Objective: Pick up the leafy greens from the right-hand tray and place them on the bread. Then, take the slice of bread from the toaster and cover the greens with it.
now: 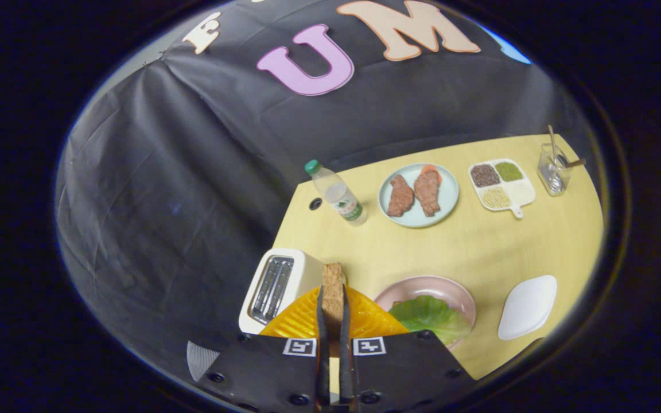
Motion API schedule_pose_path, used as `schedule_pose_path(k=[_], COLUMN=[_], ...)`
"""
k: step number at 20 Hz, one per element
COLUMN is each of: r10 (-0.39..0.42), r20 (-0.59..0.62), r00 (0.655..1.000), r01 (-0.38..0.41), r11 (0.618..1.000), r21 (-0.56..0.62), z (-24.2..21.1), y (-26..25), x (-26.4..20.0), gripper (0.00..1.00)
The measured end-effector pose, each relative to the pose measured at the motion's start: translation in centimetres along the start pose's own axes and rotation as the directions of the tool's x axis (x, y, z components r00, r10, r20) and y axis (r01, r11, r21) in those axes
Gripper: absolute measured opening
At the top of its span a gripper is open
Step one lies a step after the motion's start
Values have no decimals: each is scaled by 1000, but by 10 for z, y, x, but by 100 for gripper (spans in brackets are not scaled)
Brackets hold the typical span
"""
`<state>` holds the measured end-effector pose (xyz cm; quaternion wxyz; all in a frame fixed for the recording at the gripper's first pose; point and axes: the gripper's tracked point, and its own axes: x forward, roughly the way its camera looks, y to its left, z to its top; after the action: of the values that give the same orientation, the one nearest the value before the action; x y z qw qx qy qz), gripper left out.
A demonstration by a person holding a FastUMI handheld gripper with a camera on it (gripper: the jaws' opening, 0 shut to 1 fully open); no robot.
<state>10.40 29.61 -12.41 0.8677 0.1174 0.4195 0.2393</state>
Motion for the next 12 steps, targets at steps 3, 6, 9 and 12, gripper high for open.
schedule_pose_path(k=[3, 6, 9, 12], r10=[32, 35, 48, 43], r20=[-19, -34, -28, -17], r00=[999, 999, 998, 999], r01=[-30, -32, -45, -40], r11=[998, 996, 993, 987], r21=[60, 87, 109, 155], z=[-19, -41, -59, -69], y=[-21, -54, -78, -101], x=[10, 15, 22, 32], gripper=[9, 9, 9, 9])
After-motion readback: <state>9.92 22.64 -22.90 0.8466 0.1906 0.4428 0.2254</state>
